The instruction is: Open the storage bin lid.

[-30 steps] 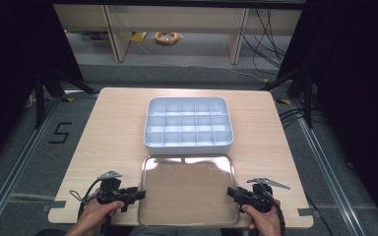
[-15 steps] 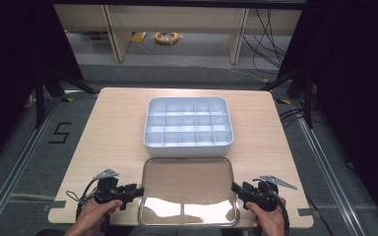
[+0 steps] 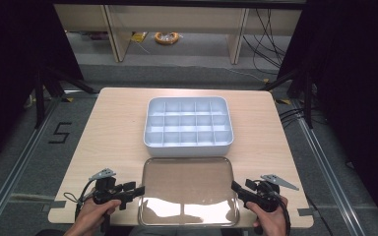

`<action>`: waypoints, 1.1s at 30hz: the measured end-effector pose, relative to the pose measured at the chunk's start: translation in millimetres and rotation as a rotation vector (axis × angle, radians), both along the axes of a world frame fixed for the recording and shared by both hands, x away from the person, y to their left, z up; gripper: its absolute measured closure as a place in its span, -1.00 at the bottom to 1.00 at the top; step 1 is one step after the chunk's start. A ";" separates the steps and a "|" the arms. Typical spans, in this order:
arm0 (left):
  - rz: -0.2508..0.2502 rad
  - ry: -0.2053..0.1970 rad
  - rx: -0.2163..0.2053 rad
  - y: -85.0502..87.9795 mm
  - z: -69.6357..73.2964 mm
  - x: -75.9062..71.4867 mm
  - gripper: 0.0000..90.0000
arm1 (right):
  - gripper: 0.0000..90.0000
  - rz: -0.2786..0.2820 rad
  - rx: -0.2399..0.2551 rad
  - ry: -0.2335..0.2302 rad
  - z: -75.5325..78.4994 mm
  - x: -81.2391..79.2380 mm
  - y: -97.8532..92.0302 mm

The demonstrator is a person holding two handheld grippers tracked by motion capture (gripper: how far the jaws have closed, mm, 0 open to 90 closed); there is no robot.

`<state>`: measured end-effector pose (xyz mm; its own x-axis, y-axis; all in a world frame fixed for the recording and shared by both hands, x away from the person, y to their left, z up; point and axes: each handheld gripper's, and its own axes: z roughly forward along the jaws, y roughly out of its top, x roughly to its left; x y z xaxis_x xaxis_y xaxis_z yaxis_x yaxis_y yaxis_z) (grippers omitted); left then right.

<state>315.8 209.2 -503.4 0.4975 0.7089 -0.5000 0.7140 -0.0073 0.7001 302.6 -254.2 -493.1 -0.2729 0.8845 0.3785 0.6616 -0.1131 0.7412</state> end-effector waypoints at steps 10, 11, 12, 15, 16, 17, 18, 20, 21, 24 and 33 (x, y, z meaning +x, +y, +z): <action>0.003 -0.014 -0.014 -0.9 3.4 -1.7 -0.49 | -0.38 -0.003 0.015 -0.019 3.4 -3.0 4.4; -0.005 -0.019 -0.014 -1.0 3.7 -1.9 -0.52 | -0.40 -0.002 0.004 -0.036 2.9 -2.6 4.7; -0.004 -0.025 -0.015 -1.9 4.3 -2.6 -0.57 | -0.40 0.001 0.005 -0.031 3.5 -3.2 5.0; -0.022 -0.053 -0.022 -3.5 6.1 -4.5 -0.68 | -0.45 0.013 -0.004 -0.050 4.1 -3.5 4.7; -0.031 -0.065 -0.022 -3.6 6.6 -5.0 -0.69 | -0.46 0.017 0.005 -0.046 5.5 -4.6 4.5; -0.058 -0.081 -0.052 -5.6 6.7 -4.4 -0.68 | -0.47 0.020 0.019 -0.046 6.1 -5.2 5.4; -0.075 -0.090 -0.051 -5.3 6.9 -4.1 -0.68 | -0.47 0.015 0.023 -0.040 7.3 -6.4 6.2; -0.074 -0.099 -0.026 -4.8 7.8 -5.3 -0.68 | -0.51 0.041 0.015 -0.067 7.1 -6.1 5.0; -0.080 -0.103 -0.042 -6.2 7.6 -5.2 -0.68 | -0.51 0.049 0.007 -0.076 6.7 -6.2 5.6; -0.078 -0.115 -0.008 -6.6 8.3 -6.7 -0.68 | -0.52 0.044 0.012 -0.061 8.5 -9.0 9.0; -0.066 -0.112 0.029 -9.3 8.2 -13.6 -0.68 | -0.52 0.062 -0.022 -0.058 10.2 -15.4 13.7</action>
<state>302.2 199.8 -495.2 0.5954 0.6862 -0.4179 0.6283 -0.0736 0.7745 287.2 -240.5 -483.0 -0.3489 0.8728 0.3413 0.6224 -0.0565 0.7807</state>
